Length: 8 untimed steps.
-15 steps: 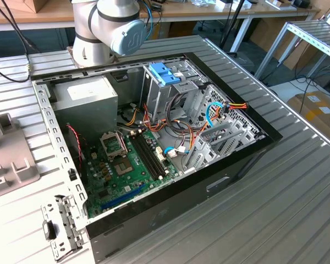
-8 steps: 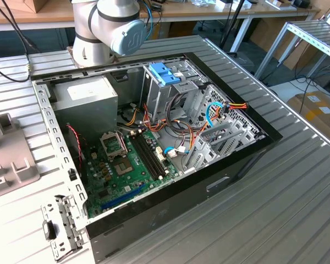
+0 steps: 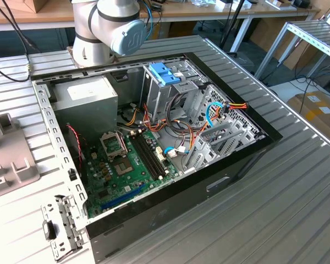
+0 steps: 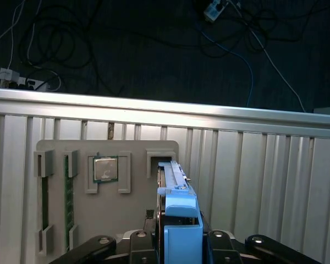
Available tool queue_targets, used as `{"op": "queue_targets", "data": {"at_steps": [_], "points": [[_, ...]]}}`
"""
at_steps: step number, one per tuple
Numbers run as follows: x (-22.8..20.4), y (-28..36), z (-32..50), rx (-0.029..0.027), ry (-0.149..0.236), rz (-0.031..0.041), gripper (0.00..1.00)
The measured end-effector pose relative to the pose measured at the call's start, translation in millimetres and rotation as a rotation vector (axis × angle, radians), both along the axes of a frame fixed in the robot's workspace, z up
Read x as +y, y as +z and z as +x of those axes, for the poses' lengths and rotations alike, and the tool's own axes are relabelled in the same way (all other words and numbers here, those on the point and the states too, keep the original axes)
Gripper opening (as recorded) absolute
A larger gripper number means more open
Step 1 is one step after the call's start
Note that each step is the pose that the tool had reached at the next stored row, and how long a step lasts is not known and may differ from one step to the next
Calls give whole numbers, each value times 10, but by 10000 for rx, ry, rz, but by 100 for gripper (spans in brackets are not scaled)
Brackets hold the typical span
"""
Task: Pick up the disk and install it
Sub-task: 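Pick up the disk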
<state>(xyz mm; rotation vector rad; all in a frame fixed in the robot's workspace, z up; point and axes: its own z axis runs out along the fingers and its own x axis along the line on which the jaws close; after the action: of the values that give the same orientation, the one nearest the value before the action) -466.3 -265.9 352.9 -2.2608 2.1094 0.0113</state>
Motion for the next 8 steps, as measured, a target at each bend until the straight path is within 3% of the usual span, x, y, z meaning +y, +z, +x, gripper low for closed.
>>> {"op": "queue_targets", "data": {"at_steps": [2, 5, 8], "points": [[0, 9, 0, 0, 0, 2, 37], [2, 188, 0, 1, 0, 8, 37], [3, 218, 0, 0, 0, 20, 37]]}}
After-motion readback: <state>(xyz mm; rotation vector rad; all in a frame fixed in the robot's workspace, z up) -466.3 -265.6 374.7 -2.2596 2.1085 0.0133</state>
